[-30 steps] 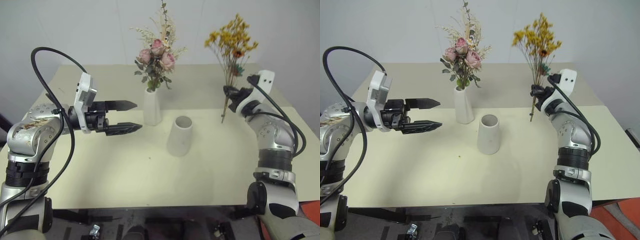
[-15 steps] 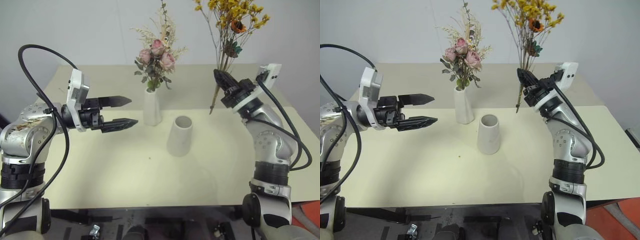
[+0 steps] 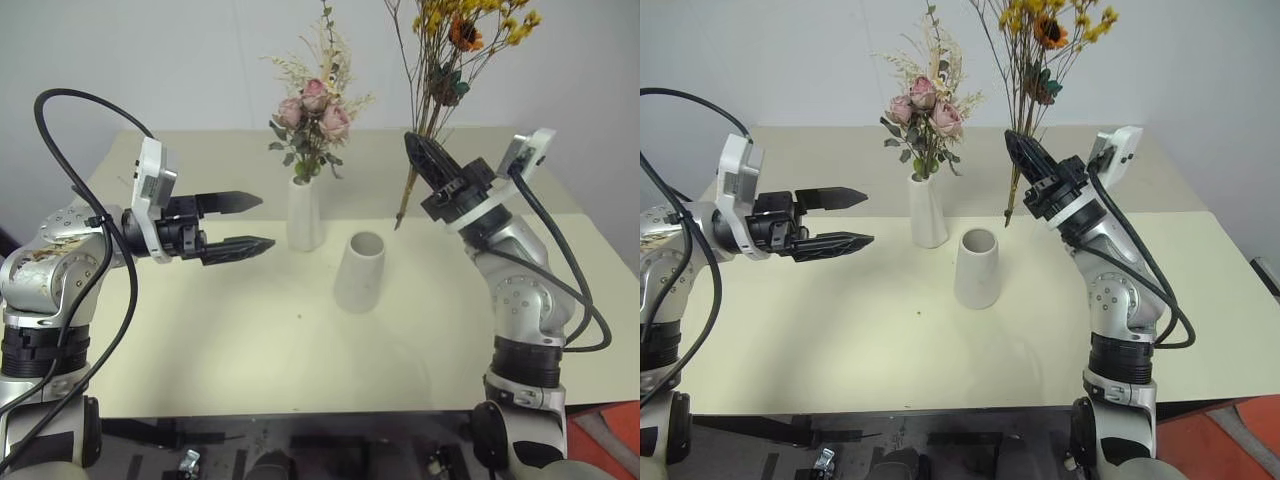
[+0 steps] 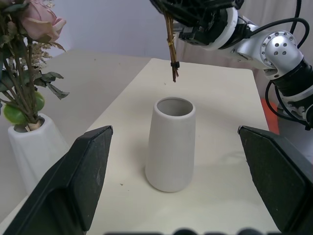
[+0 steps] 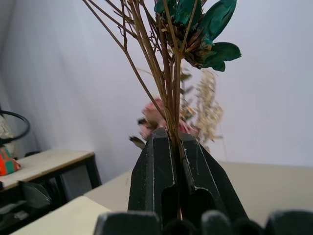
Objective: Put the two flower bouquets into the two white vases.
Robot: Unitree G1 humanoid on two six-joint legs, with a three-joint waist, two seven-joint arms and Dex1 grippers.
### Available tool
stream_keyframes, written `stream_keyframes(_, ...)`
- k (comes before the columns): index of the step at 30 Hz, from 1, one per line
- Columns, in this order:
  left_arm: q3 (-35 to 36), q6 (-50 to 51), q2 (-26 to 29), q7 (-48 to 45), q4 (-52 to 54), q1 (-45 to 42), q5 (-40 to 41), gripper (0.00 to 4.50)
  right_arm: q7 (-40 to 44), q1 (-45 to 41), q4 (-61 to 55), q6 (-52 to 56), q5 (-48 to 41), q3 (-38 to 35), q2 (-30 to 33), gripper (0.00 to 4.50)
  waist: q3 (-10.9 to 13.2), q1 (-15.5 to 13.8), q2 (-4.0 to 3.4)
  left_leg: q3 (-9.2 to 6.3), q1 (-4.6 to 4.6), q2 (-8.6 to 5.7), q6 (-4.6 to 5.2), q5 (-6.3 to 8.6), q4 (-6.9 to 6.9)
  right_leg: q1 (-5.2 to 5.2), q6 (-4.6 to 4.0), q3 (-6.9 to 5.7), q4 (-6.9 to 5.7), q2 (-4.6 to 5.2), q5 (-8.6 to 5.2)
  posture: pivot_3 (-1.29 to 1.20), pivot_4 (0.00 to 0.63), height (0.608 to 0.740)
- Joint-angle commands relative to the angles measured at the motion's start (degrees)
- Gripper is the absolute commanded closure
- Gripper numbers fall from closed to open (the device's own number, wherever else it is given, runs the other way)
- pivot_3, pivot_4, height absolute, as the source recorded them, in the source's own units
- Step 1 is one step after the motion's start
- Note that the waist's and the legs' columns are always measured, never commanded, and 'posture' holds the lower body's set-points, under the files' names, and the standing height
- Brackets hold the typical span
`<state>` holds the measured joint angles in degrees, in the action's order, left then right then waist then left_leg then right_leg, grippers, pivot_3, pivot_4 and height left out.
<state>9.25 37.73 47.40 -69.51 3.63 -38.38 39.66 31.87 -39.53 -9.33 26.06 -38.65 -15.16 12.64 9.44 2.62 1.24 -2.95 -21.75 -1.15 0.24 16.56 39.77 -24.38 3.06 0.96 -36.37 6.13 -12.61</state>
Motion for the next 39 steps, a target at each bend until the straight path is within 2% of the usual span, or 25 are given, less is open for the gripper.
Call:
stream_keyframes(1,0.52,-1.38,0.72,-0.56,-0.10,-2.13,-0.17,0.00,0.10,-1.05,-3.56,-1.53,-1.87,1.28,-0.52,4.44,0.00,-0.01,0.00,0.00,0.01,0.00,0.00,0.00,0.00,0.00,0.00,0.00,-0.01,0.00,0.00,0.00,0.150,0.740)
stream_keyframes(12,0.43,-1.88,0.67,-1.17,-0.59,-2.48,-0.70,0.00,0.53,2.17,-1.69,-5.46,2.23,7.56,-3.46,4.44,0.01,0.01,-0.01,0.01,0.02,0.00,0.00,0.00,0.00,-0.01,0.00,0.00,-0.06,0.00,0.00,0.00,0.150,0.740)
stream_keyframes(23,0.68,-1.85,0.78,-1.46,-0.64,-2.26,-1.05,0.00,3.18,5.29,2.56,-9.46,6.23,9.91,-2.54,4.44,0.01,0.03,-0.02,0.01,0.05,0.00,0.00,0.00,-0.01,-0.01,0.00,0.01,-0.07,0.00,0.00,0.00,0.150,0.740)
stream_keyframes(26,0.69,-1.84,0.84,-1.56,-0.70,-2.30,-1.07,0.00,3.40,6.23,2.10,-10.02,7.23,10.52,-2.23,3.73,0.01,0.00,-0.02,0.01,0.06,0.00,0.00,0.00,-0.01,0.00,0.00,0.00,-0.08,0.00,0.00,0.00,0.150,0.740)
stream_keyframes(37,0.36,-1.69,0.57,-1.64,-0.71,-2.54,-1.09,0.00,5.58,12.89,-4.26,-10.83,7.69,11.41,1.37,0.15,0.01,-0.02,-0.02,0.00,0.05,0.00,0.00,0.00,0.00,0.01,0.00,0.01,-0.07,0.00,0.00,0.00,0.150,0.740)
stream_keyframes(39,0.29,-1.64,0.53,-1.66,-0.80,-2.67,-1.08,0.00,6.05,13.67,-5.15,-10.56,7.19,10.95,2.42,0.03,0.01,-0.01,-0.02,0.01,0.08,0.00,0.01,0.01,0.00,0.02,0.00,0.02,-0.08,0.00,-0.01,0.00,0.150,0.740)
